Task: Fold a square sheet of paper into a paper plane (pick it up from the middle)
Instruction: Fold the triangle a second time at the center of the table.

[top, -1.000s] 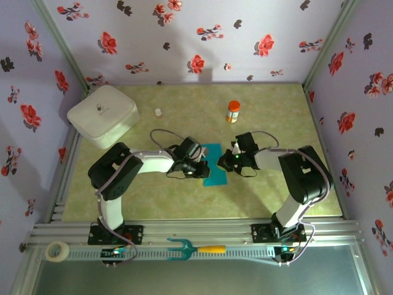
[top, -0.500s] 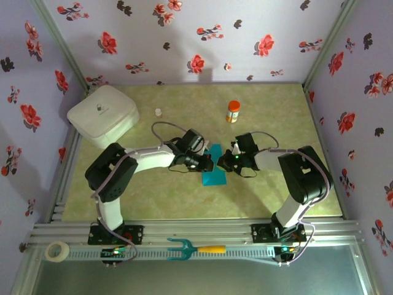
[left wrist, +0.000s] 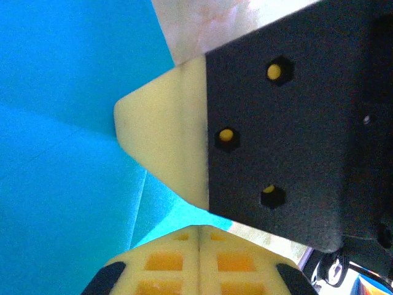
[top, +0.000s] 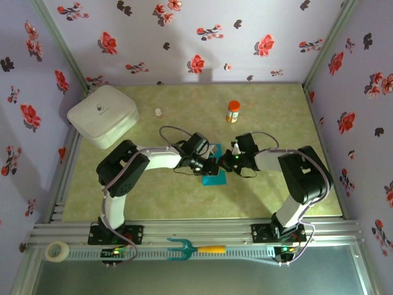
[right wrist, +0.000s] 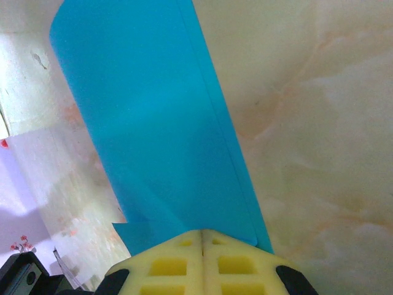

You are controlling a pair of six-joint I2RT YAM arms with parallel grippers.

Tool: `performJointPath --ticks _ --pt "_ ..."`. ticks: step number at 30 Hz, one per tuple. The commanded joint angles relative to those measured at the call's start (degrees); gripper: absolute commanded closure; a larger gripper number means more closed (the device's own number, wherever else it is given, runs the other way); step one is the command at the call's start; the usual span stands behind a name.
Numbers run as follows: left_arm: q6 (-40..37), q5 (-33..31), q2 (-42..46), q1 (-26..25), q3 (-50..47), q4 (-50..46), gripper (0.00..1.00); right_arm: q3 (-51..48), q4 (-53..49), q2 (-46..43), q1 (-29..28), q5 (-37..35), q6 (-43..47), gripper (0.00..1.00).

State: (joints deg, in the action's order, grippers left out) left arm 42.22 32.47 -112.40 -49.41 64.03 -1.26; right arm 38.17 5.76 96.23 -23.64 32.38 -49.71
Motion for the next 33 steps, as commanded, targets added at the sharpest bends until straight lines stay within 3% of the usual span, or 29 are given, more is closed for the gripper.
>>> performJointPath --ticks 1,18,33 --pt "1.2 0.7 -1.3 -0.2 1.2 1.6 1.00 -2.0 -2.8 1.5 0.0 -2.8 -0.6 1.00" --pt "2.4 -0.8 -2.4 1.0 -2.9 2.5 1.00 -2.0 -2.9 2.0 0.0 -2.8 -0.4 1.00" --pt "4.1 0.6 2.0 0.8 -10.3 4.6 1.00 -2.3 -4.0 1.5 1.1 -3.1 0.6 1.00"
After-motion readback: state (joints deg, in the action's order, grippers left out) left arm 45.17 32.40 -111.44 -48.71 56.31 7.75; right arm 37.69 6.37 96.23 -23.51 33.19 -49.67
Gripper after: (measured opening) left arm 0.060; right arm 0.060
